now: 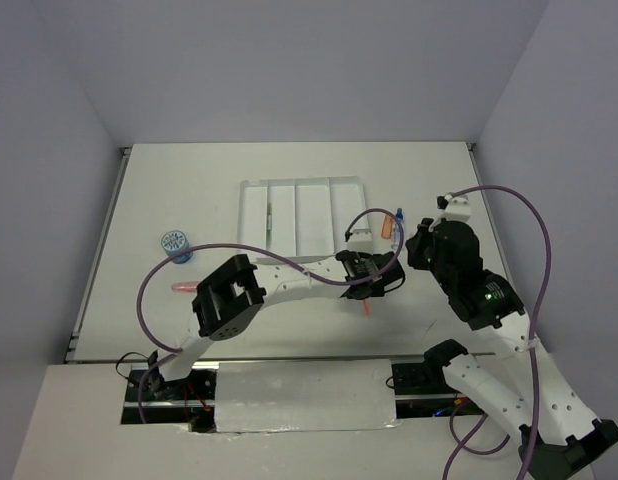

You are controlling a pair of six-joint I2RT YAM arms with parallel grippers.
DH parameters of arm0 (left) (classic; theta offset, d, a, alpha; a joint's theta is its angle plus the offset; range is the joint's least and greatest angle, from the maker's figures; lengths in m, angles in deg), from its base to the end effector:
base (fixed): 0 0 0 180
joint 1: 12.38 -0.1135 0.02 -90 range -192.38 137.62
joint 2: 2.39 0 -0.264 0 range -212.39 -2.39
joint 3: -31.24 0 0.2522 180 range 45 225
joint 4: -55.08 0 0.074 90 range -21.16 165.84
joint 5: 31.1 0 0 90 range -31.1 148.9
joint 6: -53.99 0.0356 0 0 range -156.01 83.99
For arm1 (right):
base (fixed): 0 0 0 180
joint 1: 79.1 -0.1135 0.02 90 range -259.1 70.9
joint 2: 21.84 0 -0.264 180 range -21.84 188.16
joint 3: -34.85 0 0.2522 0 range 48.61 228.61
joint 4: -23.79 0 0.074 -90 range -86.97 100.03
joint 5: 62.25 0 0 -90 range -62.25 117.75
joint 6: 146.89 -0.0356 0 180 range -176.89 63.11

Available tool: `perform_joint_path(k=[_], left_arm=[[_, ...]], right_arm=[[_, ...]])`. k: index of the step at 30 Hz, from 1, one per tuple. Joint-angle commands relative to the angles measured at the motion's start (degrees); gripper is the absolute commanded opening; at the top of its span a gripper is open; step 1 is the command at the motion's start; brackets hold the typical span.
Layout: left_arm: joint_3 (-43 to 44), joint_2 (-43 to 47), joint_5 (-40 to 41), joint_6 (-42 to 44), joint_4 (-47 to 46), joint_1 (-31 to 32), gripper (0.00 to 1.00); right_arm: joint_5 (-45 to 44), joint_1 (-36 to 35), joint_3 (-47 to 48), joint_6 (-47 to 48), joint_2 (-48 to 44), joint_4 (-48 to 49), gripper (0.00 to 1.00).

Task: Sort the stationery into containers
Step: Pick up the pen from the center of the board.

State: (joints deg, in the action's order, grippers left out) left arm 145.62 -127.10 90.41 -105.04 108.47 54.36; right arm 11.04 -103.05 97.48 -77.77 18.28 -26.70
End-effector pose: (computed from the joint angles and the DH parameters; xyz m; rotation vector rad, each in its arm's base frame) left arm 0.2006 -0.4195 0.1917 -0.2107 2.4508 -0.2701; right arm 0.1381 0.0501 0.3295 0.1250 2.0383 0.1901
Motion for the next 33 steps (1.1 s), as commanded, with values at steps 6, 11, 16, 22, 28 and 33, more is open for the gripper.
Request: perform_joint_path(k=[6,11,16,22,28,33], left_arm=[[5.0,-4.3,5.1,1.5,4.0,0.2,0.76],[5.6,-7.4,3.1,3.2,3.4,0.1,0.71],[6.8,-8.7,2.3,4.1,4.1,0.2,0.58],[2.0,-5.7,1.8,4.2,3.3,0.1,0.24],[-9.5,1.9,1.1,5.3,0.3,0.1,0.0],[-28.3,18.8,-3.0,17.4,-18.9,0.1,0.0]], right_arm=[[2.7,0.2,-0.2,1.5,-1.9,2.9,0.0],[3.3,0.2,-0.5,1.7,-2.1,3.2,0.0],[4.0,0.3,-0.3,2.2,-1.9,3.4,0.0],[4.7,0.2,-0.2,2.4,-1.6,3.9,0.0],[5.1,0.3,-0.4,2.1,-1.7,4.1,0.0],[4.8,0.4,-2.4,0.0,-3.2,7.0,0.0]])
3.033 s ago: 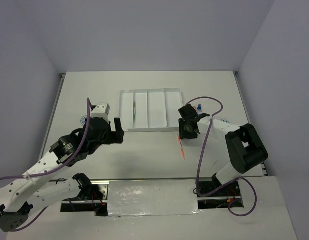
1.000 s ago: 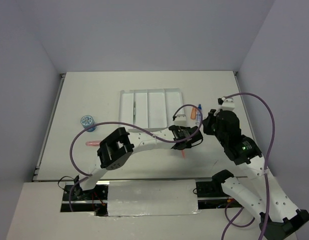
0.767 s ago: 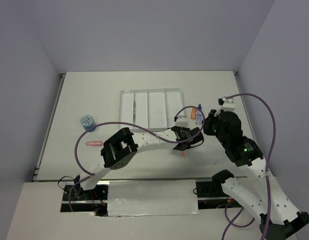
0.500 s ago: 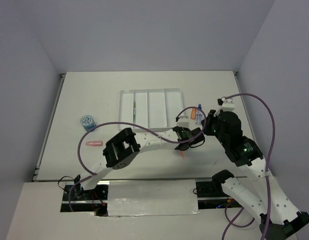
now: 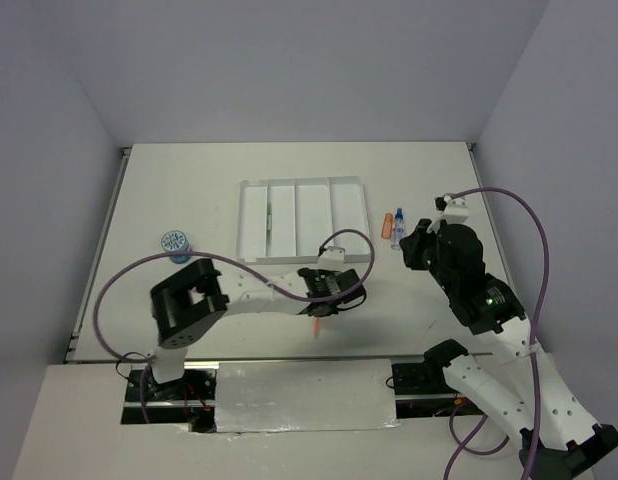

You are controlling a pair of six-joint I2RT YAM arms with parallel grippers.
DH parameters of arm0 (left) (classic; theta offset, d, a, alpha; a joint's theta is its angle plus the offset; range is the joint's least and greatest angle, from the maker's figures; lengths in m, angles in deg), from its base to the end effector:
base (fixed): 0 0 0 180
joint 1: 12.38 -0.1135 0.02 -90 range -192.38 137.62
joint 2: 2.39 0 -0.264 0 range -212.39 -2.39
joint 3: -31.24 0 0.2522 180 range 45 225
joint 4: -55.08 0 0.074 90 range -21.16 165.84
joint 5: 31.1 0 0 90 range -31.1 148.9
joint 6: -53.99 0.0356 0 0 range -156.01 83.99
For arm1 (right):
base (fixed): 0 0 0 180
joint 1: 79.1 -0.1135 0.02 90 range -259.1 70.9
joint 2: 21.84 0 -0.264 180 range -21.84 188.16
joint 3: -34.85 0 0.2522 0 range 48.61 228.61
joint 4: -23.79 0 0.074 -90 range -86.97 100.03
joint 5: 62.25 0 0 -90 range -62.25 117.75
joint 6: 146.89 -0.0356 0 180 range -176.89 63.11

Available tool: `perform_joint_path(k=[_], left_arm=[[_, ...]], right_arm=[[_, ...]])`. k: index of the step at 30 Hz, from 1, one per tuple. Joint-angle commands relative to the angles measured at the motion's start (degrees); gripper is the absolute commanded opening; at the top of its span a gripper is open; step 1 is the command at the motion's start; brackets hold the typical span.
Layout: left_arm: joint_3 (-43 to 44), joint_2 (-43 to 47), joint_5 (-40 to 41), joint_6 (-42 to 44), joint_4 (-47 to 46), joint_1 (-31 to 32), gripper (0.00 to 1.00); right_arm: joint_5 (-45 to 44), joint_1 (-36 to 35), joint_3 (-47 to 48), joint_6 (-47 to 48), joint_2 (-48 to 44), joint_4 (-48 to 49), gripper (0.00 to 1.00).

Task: Sort the stationery into containers
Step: Pick up the pen from the center of the board, then close the pen cap on the pen.

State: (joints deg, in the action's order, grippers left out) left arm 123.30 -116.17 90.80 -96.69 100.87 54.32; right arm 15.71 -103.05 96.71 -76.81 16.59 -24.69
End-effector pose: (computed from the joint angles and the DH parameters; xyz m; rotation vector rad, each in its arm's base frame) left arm 0.1757 -0.3605 0.1655 -0.0105 2.4769 -0.1275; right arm 0.1339 0.0513 0.3318 0.0640 2.0077 0.2805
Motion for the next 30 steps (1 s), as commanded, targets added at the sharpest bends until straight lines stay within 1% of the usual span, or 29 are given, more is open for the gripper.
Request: perform_joint_path(k=[1,2,3,4,5,6,7,8,9,10,11,12,13,14,16,17,18,19,20,21,22,23,26,30], left_arm=[[-11.8,13.6,-5.6,11.4,-14.9,0.1,0.0],[-14.6,16.2,-6.2,12.9,-17.9,0.0,0.0],[-16.9,19.0,-6.7,16.0,-23.2,-0.1,0.0],[-21.3,24.2,-7.6,17.8,-25.9,-0.1,0.0],[-23.4,26.6,-8.3,19.4,-28.3,-0.1,0.0],[-25.1,29.0,-9.0,22.3,-31.9,-0.1,0.0],[-28.1,33.7,-10.1,23.7,-34.4,-0.1,0.0],[-29.5,35.8,-10.6,24.6,-35.7,-0.3,0.0],[-30.7,37.9,-11.2,26.1,-36.9,-0.7,0.0],[-33.0,41.9,-12.2,26.7,-39.0,-1.3,0.0],[-34.1,43.6,-15.1,27.3,-39.8,-3.0,0.0],[-35.0,47.2,-16.6,27.4,-40.4,-3.9,0.0],[-37.1,49.0,-19.4,27.4,-41.8,-5.9,0.0],[-38.3,52.3,-20.8,26.9,-42.6,-7.1,0.0],[-41.7,55.2,-23.7,26.7,-45.7,-10.5,0.0],[-43.0,56.3,-27.6,26.6,-47.0,-11.8,0.0],[-43.8,57.9,-29.5,26.4,-47.9,-13.2,0.0],[-45.2,58.5,-31.3,26.0,-48.5,-16.0,0.0],[-45.8,59.1,-34.9,25.4,-50.0,-17.3,0.0],[-46.8,59.5,-36.8,25.2,-51.1,-18.3,0.0],[-47.4,59.6,-38.1,24.9,-52.1,-19.7,0.0],[-47.8,59.9,-39.7,25.0,-53.6,-20.1,0.0],[-48.9,61.1,-40.9,25.4,-56.0,-20.3,0.0],[-51.1,63.8,-43.0,24.8,-59.4,-20.3,0.0]], right_arm=[[0.6,0.3,-2.4,-1.5,-2.0,8.1,0.0],[1.4,0.3,-3.6,-3.0,-3.4,10.0,0.0],[4.1,0.4,-6.1,-4.1,-4.0,12.2,0.0],[6.0,0.3,-7.3,-5.3,-4.3,16.9,0.0],[8.1,0.3,-8.6,-6.3,-4.4,19.7,0.0],[14.3,0.2,-11.4,-7.8,-4.1,23.1,0.0],[18.2,0.1,-13.3,-7.8,-3.5,33.0,0.0],[21.5,0.0,-15.7,-7.9,-3.1,39.1,0.0],[23.5,-0.1,-20.4,-10.4,-2.7,45.1,0.0],[25.8,-0.3,-21.9,-11.7,-2.1,54.2,0.0],[26.9,-0.4,-23.7,-12.9,-0.6,57.8,0.0],[27.8,-0.5,-24.4,-15.7,0.2,61.3,0.0],[28.6,-0.9,-25.0,-17.2,1.8,68.2,0.0],[28.6,-1.5,-26.2,-19.4,2.5,71.4,0.0],[26.2,-3.6,-26.7,-20.8,4.4,78.2,0.0],[25.0,-4.8,-27.3,-20.9,4.9,80.2,0.0],[23.6,-6.1,-27.6,-21.0,5.5,82.5,0.0],[22.2,-8.9,-27.8,-20.9,6.7,86.3,0.0],[20.1,-10.5,-27.9,-20.7,7.5,88.1,0.0],[18.6,-12.0,-27.8,-20.6,8.1,89.6,0.0],[17.4,-15.0,-27.4,-19.7,9.5,90.2,0.0],[15.6,-16.5,-26.3,-19.0,10.3,90.4,0.0],[10.6,-21.1,-24.6,-16.9,13.1,90.9,0.0],[7.6,-22.7,-24.5,-17.8,16.0,92.5,0.0]])
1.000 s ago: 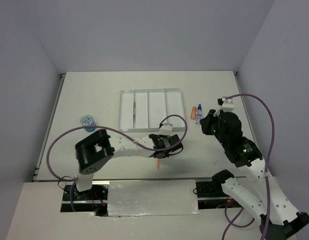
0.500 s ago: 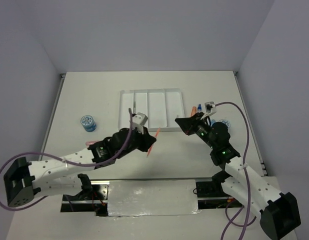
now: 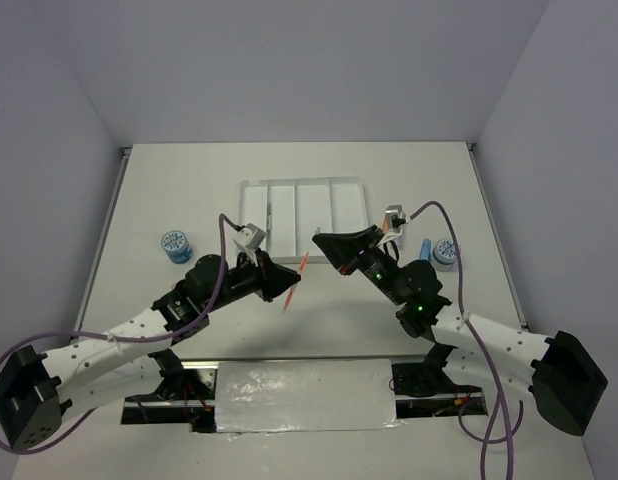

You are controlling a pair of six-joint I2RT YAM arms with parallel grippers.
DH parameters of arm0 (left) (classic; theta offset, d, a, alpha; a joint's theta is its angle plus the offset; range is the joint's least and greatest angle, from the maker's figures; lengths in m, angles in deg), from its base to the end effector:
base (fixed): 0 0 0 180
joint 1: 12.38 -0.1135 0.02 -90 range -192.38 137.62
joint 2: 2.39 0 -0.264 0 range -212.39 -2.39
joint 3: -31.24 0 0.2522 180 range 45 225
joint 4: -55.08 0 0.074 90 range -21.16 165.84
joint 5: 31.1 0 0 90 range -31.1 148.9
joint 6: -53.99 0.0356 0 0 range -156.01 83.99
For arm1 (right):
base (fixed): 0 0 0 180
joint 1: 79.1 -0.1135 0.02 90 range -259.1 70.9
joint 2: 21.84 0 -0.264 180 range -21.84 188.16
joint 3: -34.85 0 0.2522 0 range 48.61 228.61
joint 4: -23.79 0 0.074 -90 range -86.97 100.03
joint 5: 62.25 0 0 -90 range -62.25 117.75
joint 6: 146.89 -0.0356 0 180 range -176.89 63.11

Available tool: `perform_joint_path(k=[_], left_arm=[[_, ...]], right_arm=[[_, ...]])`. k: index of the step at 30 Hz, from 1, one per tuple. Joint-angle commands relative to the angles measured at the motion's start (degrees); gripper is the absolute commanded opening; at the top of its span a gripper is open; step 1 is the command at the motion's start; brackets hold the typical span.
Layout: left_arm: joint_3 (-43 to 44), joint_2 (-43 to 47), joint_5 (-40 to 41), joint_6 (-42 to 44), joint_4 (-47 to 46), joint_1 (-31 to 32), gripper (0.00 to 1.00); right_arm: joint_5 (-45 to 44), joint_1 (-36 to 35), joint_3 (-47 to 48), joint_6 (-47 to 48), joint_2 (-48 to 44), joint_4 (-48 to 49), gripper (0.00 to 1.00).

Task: Sort the stationery into containers
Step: Close the pen cap on the pen.

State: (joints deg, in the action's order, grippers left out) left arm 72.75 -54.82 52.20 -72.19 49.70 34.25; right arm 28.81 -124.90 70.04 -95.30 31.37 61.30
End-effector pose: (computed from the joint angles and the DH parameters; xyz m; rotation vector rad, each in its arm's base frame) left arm 0.1450 -0.1595 0.2644 0.2603 1.7914 -1.1646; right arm 0.1425 0.1475 0.2835 -0.1036 1.3329 1.2772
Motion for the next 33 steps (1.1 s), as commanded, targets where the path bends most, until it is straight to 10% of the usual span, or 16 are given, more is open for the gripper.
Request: perform_joint_path(k=[1,33], left_arm=[[-0.9,2.8,-4.6,0.3,-8.8,-0.2,0.0],[-2.2,7.0,-2.4,0.6,-9.0,-0.2,0.0]], right_arm=[[-5.6,-1.0,1.9,0.5,1.5,6.8,0.0],[0.1,-2.0,-1.3,-0.7,6.1,10.2,0.0]])
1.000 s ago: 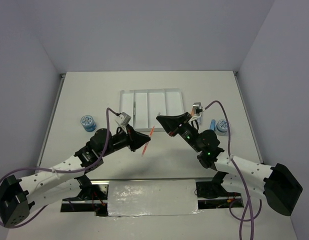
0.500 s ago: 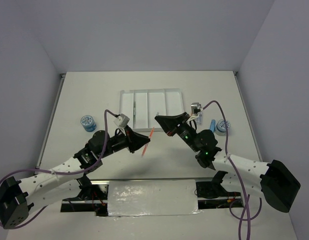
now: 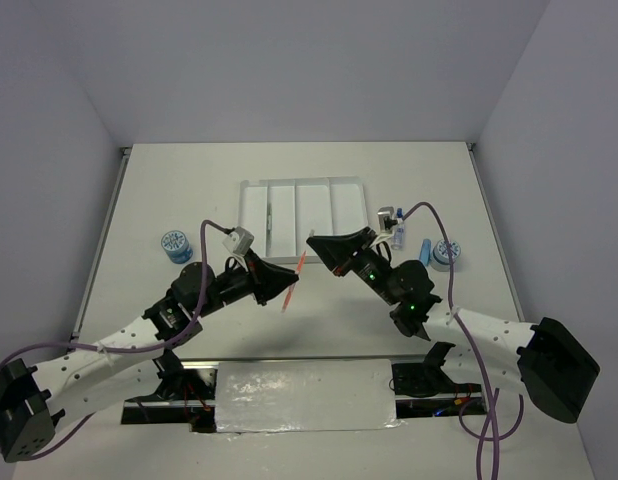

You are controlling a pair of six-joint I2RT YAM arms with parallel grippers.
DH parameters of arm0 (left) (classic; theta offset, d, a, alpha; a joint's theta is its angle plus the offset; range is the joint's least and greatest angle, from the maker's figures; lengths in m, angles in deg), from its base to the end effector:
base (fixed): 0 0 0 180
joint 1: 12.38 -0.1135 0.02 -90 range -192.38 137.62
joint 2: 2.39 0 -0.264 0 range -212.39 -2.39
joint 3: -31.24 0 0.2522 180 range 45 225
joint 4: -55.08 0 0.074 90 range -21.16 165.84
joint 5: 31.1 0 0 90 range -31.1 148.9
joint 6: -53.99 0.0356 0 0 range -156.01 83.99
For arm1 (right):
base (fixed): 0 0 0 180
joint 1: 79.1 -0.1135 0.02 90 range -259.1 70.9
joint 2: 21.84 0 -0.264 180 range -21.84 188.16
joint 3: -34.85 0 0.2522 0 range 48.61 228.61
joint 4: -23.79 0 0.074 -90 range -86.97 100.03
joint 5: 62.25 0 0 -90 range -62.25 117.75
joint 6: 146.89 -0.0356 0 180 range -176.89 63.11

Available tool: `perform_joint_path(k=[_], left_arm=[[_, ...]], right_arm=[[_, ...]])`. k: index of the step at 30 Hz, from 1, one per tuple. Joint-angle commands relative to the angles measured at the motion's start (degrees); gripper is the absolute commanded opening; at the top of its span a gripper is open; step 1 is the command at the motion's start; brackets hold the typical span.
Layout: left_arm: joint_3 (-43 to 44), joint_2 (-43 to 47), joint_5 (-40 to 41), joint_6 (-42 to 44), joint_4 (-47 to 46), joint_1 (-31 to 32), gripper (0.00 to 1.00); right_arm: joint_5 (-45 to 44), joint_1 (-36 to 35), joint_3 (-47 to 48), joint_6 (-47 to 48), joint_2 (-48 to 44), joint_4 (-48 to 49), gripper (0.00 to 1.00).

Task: Sort the stationery into containers
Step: Close the pen cap on the pen.

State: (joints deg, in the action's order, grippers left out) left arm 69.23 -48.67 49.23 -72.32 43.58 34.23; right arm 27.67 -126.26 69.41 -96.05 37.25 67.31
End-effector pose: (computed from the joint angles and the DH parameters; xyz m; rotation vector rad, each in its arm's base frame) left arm 0.1303 -0.1466 0.2740 0.2956 1.6326 -1.2620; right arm 0.1479 0.1594 0.2710 -0.0928 1.3465 1.2934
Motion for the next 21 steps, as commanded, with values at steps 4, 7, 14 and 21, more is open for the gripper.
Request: perform_joint_path(k=[4,7,14,21], left_arm=[[1.6,0.0,0.4,0.5,-3.2,-0.2,0.0],[1.5,-0.6,0.4,0.3,-3.8,-0.2,0.0],[1.3,-0.8,0.5,0.1,-4.8,-0.2,0.0],[0.9,0.0,0.8,-0.1,-4.8,-0.3,0.0]], right_arm=[[1.9,-0.7,-0.8,-0.7,1.6,5.2,0.0],[2.4,-0.9,-0.6,-0.8,2.1,5.5,0.0],[2.4,-1.1,-0.8,-0.9,2.8,6.3,0.0],[1.9,-1.3,-1.1,-0.7,2.7,6.4,0.0]])
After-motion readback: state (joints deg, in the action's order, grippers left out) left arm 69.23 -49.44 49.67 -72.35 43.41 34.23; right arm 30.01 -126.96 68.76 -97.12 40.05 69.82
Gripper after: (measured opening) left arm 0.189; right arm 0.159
